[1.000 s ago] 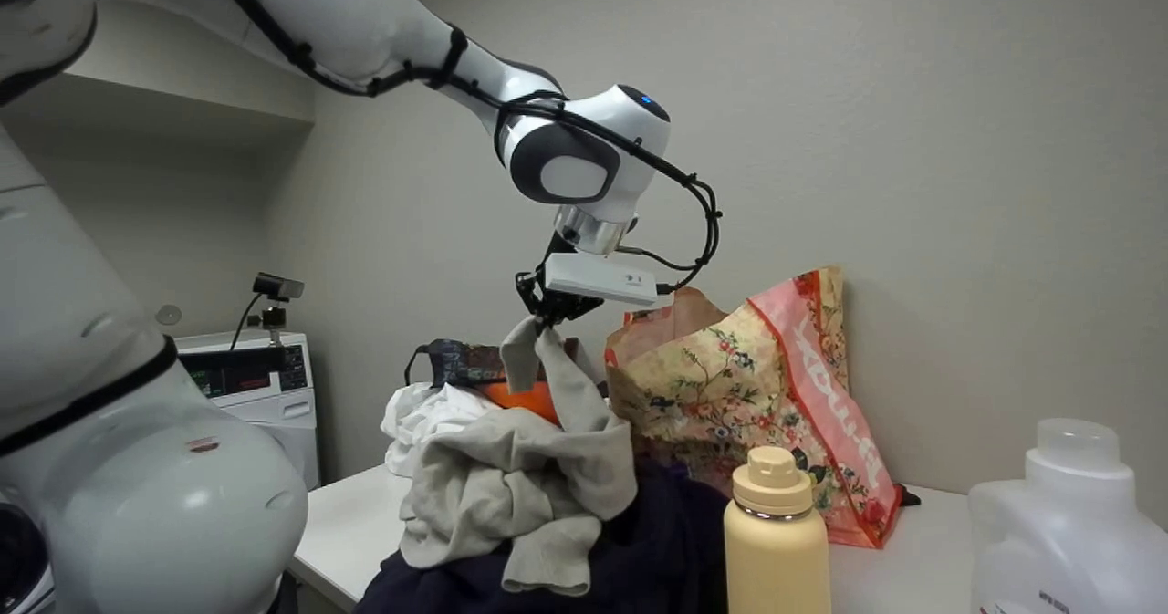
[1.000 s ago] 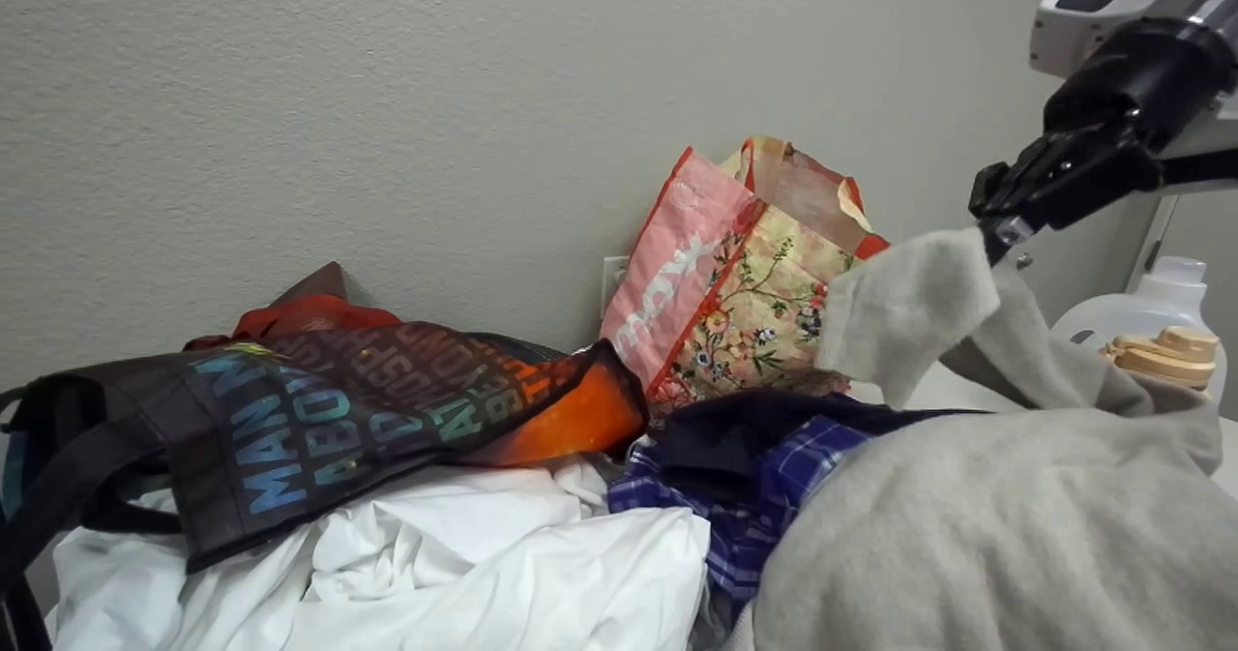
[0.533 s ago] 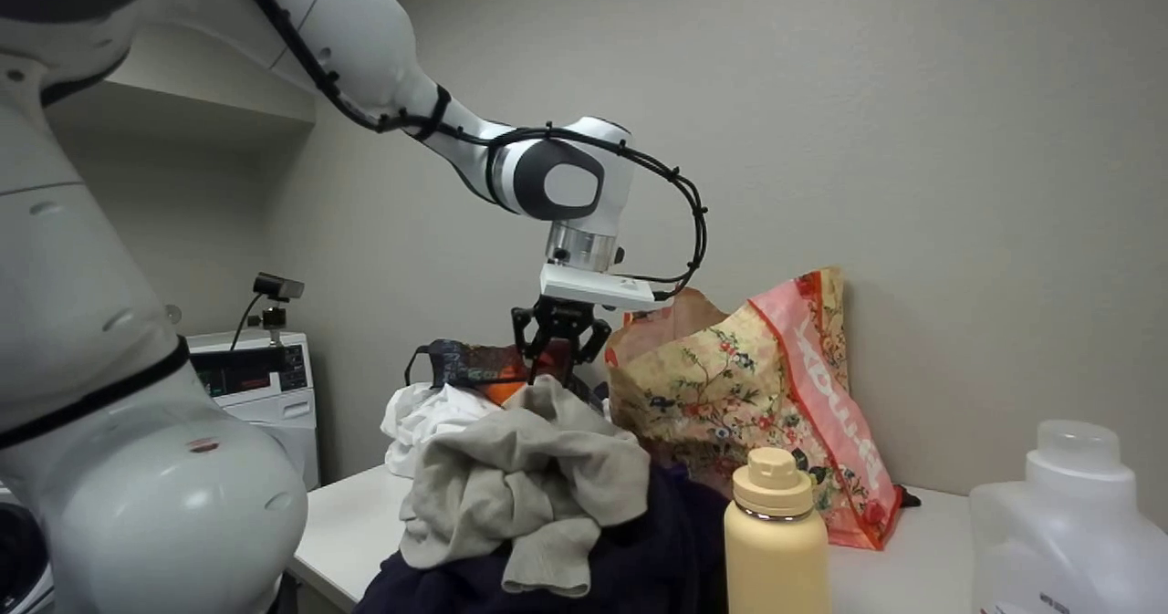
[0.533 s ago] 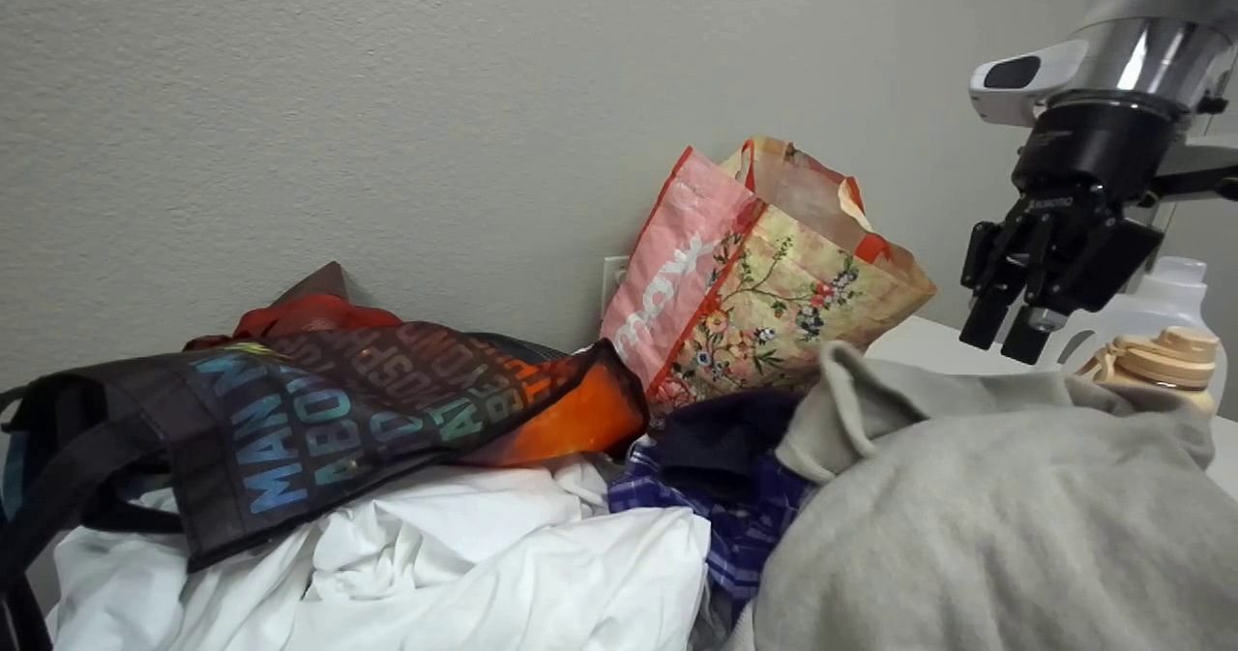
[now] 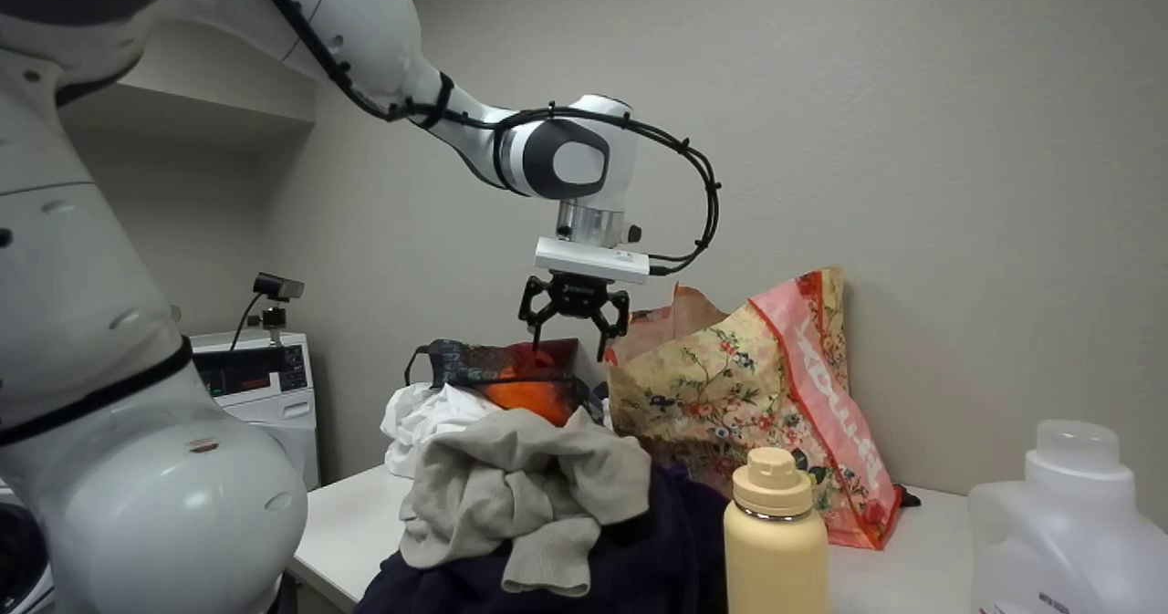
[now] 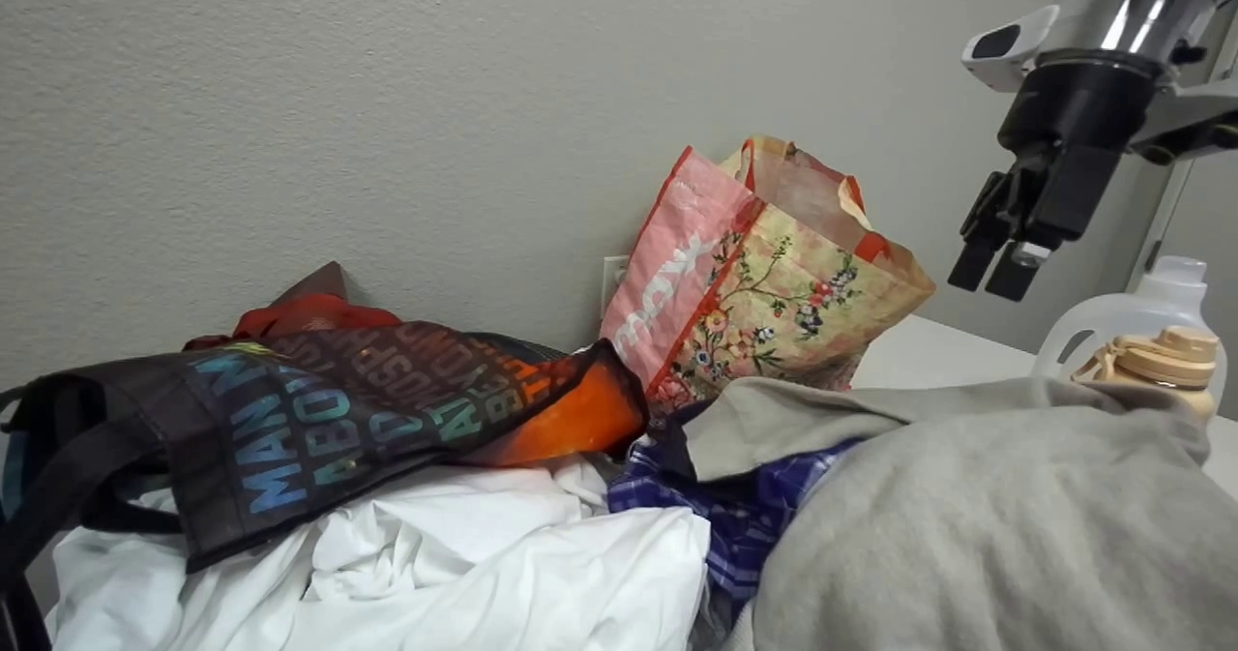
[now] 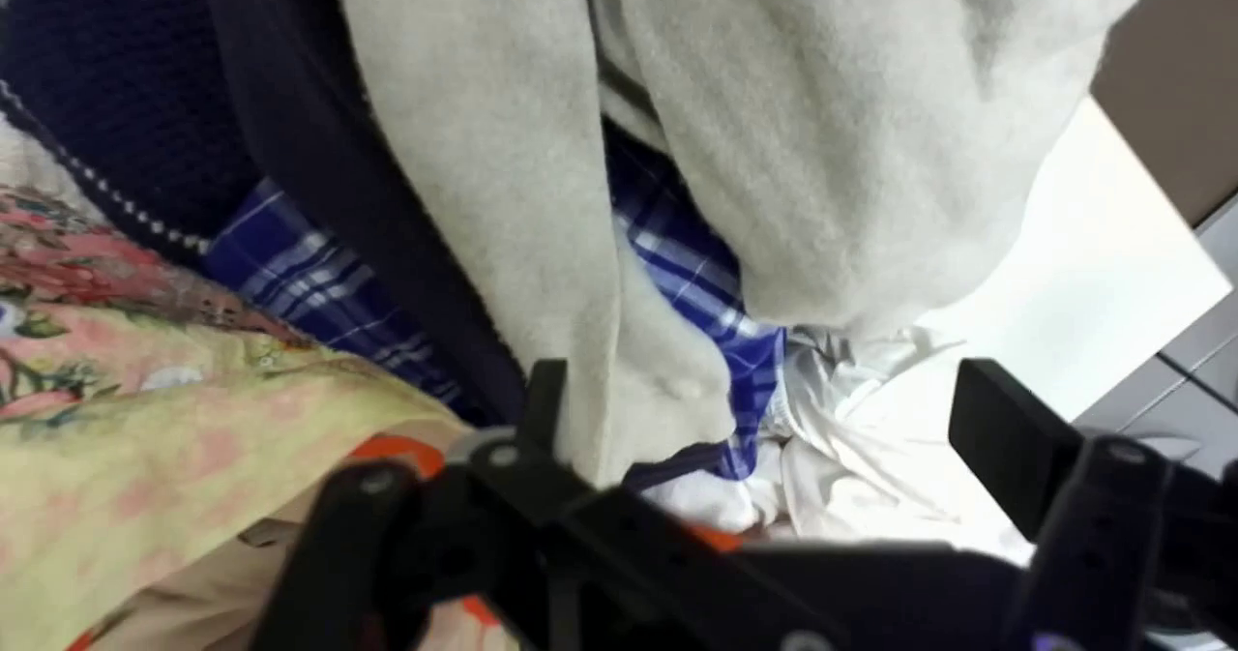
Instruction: Take the grey clothing out of the pink bag
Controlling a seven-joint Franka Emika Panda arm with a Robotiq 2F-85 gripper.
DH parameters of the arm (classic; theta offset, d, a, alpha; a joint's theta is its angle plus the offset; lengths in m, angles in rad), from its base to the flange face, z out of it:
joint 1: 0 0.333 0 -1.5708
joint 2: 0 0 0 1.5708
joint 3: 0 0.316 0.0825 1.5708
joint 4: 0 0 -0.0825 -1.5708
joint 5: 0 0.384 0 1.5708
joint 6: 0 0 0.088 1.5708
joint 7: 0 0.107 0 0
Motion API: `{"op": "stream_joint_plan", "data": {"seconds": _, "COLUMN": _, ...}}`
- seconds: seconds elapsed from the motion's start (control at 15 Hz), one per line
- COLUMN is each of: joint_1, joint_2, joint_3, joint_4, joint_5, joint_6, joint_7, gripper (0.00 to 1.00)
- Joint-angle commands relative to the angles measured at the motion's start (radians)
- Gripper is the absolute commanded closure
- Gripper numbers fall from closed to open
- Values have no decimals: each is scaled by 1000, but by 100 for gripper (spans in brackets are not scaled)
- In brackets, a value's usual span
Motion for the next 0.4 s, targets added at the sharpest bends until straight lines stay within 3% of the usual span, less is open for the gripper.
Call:
{"op": "stream_joint_plan", "data": {"seconds": 0.0, "joint_1": 5, "joint_2": -3, "joint_3": 6, "joint_4": 73, "joint_5": -18, "joint_6": -37, "joint_7": 144, "gripper": 0}}
{"op": "stream_joint_plan", "data": {"seconds": 0.33, "joint_1": 18, "joint_2": -2, "joint_3": 13, "joint_4": 125, "joint_5": -61, "joint_6": -47, "joint_7": 236, "gripper": 0}}
